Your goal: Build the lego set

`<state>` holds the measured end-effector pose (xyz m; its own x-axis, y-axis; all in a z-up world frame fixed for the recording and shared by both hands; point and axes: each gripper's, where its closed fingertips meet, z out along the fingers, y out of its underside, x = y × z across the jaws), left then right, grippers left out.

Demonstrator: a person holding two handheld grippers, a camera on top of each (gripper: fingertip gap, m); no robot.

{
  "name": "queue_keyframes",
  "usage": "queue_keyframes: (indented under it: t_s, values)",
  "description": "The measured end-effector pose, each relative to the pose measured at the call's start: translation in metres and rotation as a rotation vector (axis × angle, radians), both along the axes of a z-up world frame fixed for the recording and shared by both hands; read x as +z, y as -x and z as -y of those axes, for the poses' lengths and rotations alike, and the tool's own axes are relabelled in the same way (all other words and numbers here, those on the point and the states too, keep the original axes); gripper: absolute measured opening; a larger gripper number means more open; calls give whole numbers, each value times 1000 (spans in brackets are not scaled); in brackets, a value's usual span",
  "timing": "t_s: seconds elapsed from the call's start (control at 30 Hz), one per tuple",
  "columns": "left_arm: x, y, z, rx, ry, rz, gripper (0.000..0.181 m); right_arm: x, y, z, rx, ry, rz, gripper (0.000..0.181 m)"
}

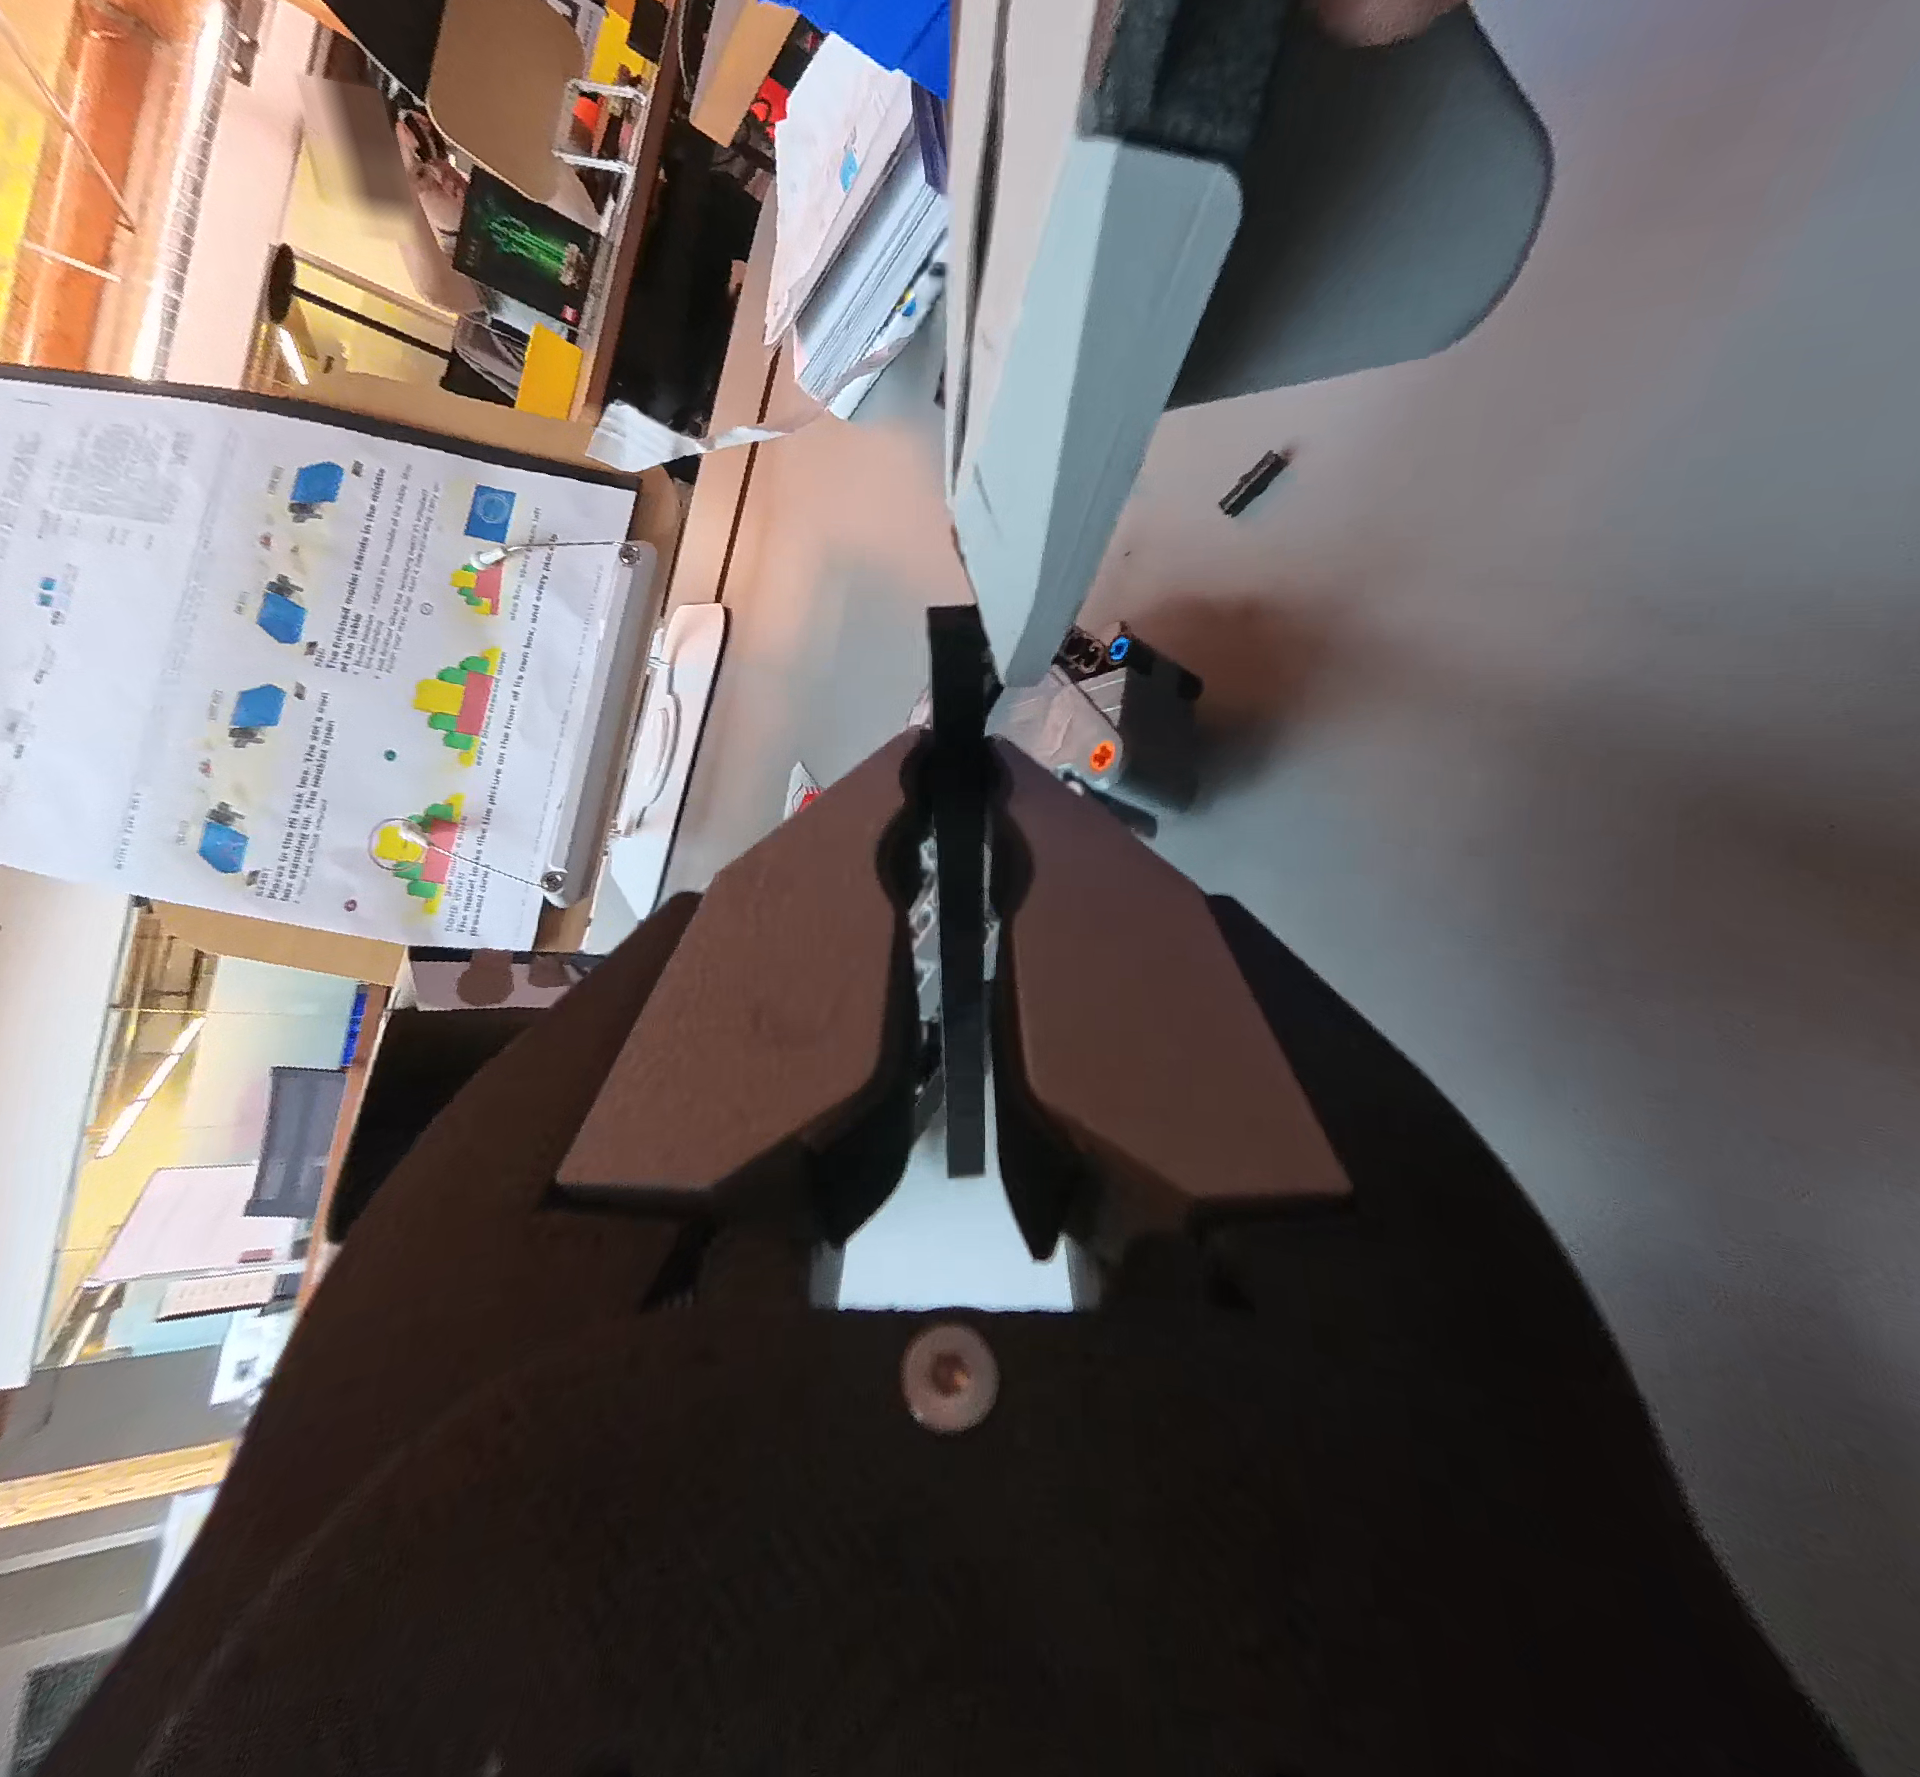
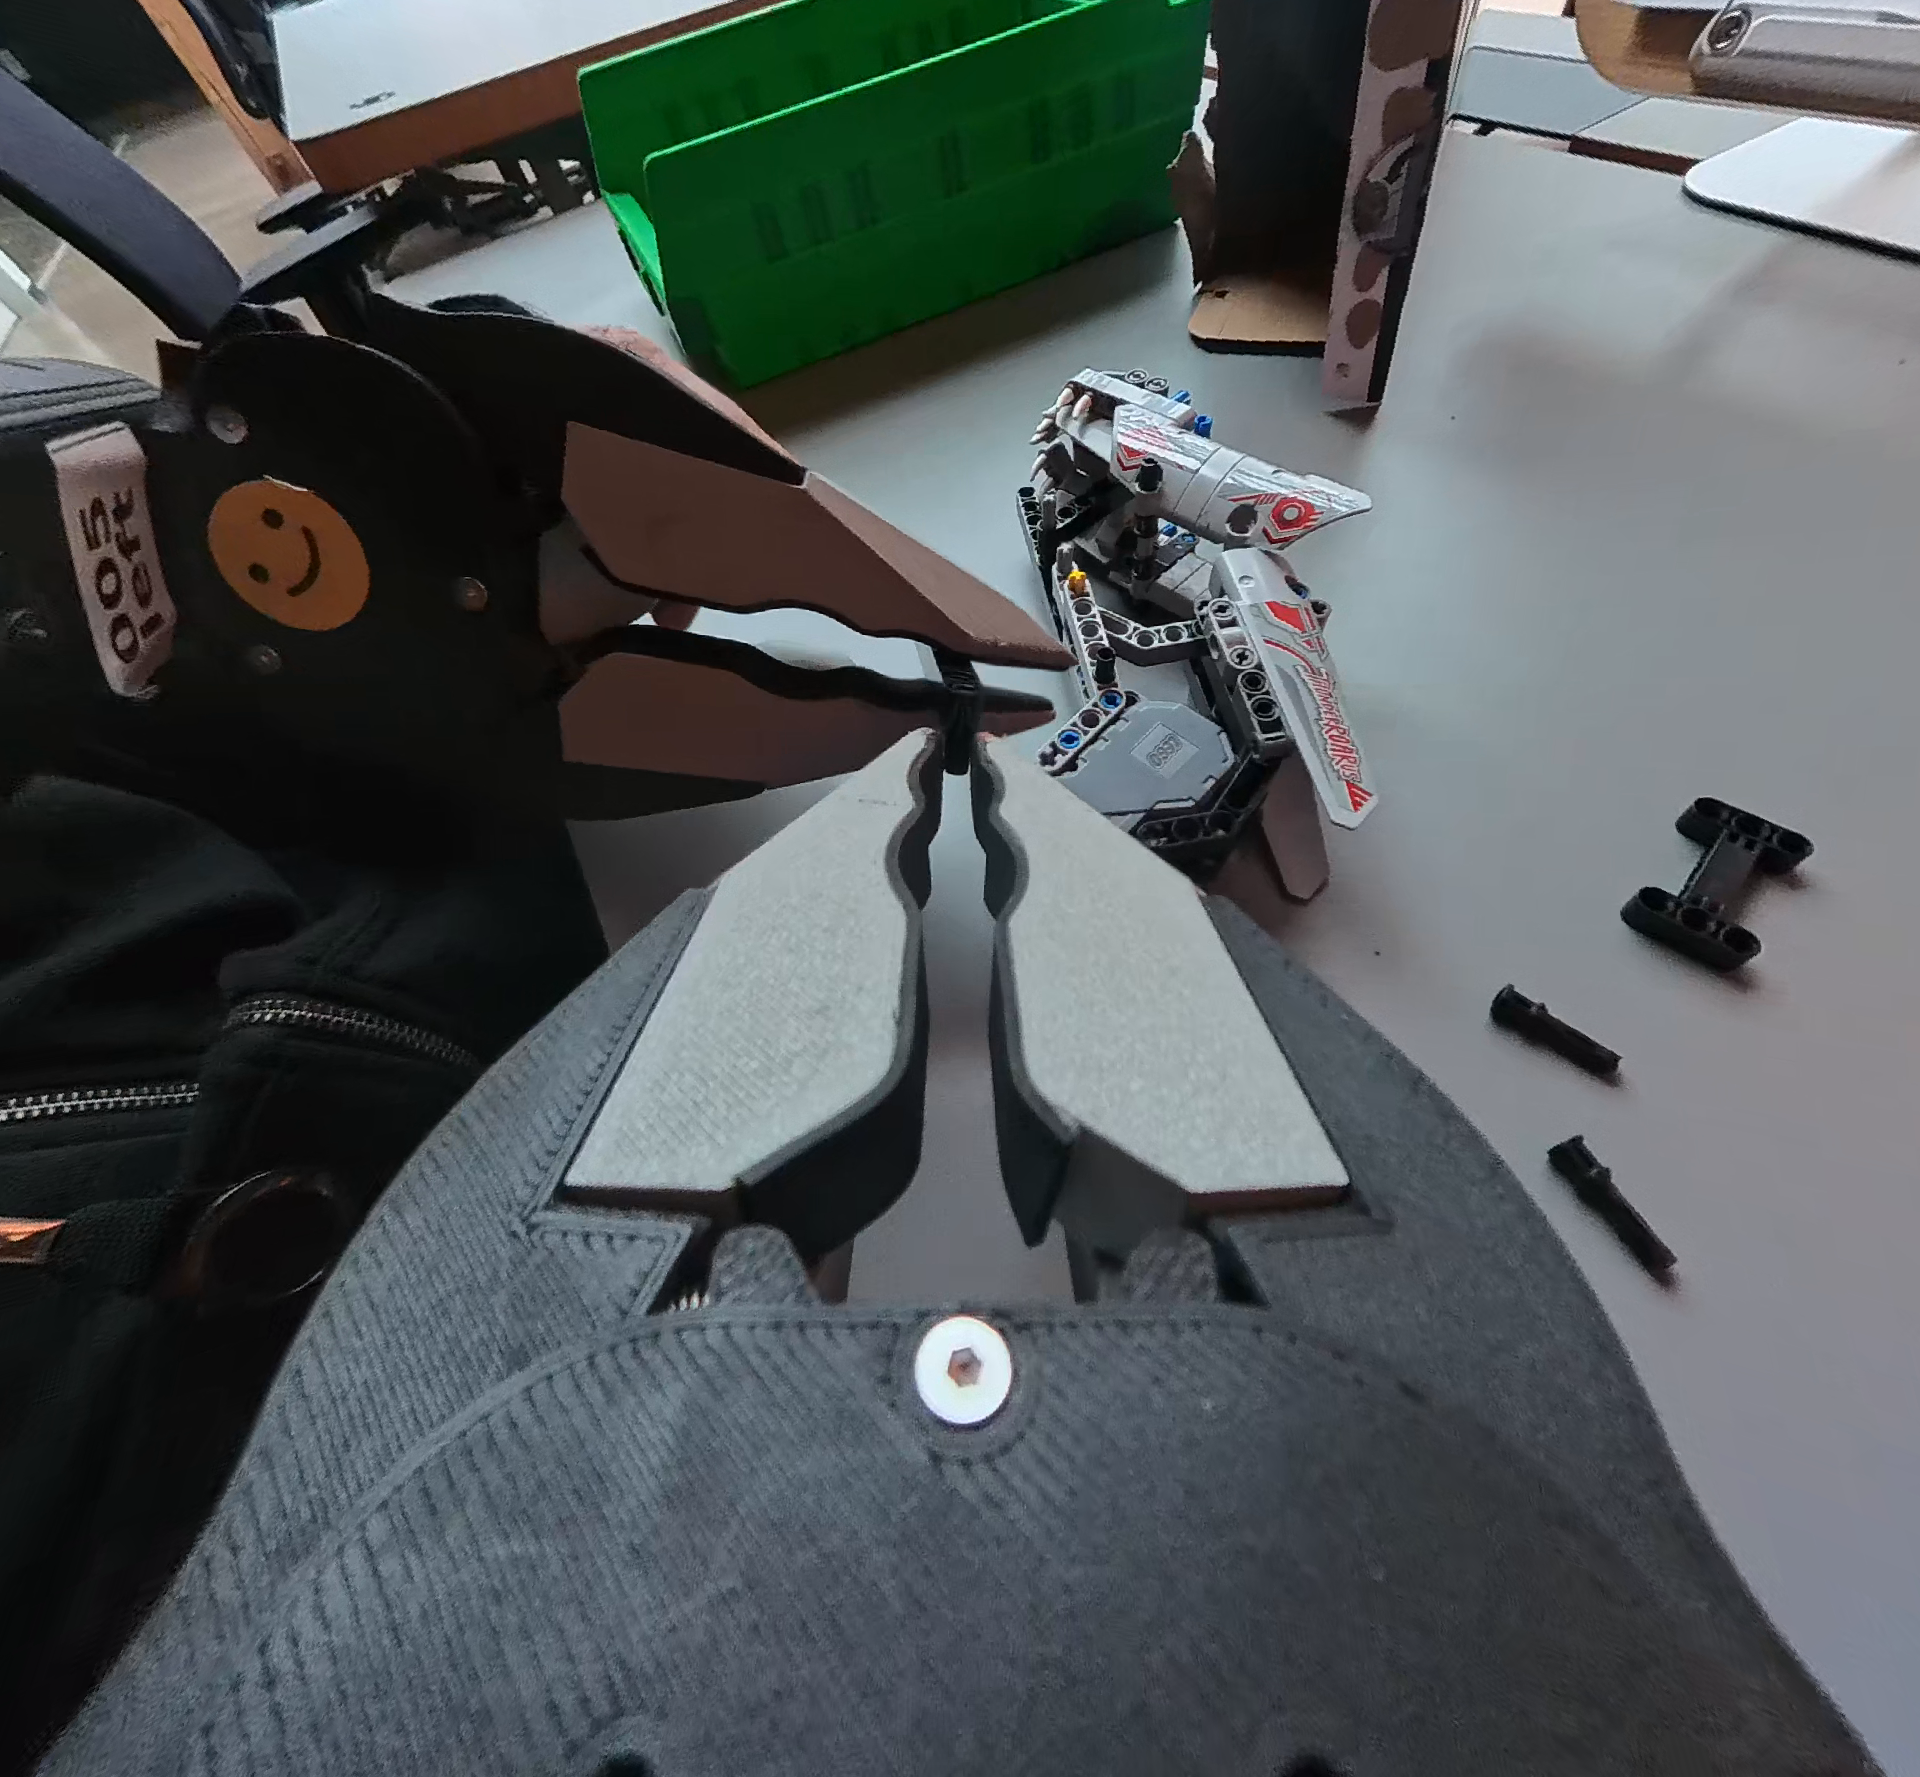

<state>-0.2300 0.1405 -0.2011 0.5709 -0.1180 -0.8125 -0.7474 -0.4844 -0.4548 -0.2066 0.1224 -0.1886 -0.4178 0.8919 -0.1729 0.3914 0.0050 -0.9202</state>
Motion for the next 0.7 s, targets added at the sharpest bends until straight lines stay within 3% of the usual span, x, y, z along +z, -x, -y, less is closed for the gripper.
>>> queue_keyframes:
  t_s: [0.33,0.43,0.5,0.53,0.57,0.63,0.7]
  values:
    - [-3,4,0,-16,-29,-70,5,-16,1,-3,34,-172,103,0]
    - [-4,3,-2,-18,-46,-80,6,-20,-1,-3,57,-144,157,0]
    - [25,22,1,54,-172,-116,4,-51,-11,-4,83,-229,299,0]
    - [38,32,4,65,-202,-45,4,-65,-16,1,108,-235,333,0]
    - [43,38,5,57,-196,23,5,-66,-18,5,111,-222,288,1]
    - [40,43,7,51,-184,47,5,-29,-10,-5,32,-153,108,0]
    - [27,41,5,58,-149,4,4,-6,-7,-16,-1,-50,66,0]
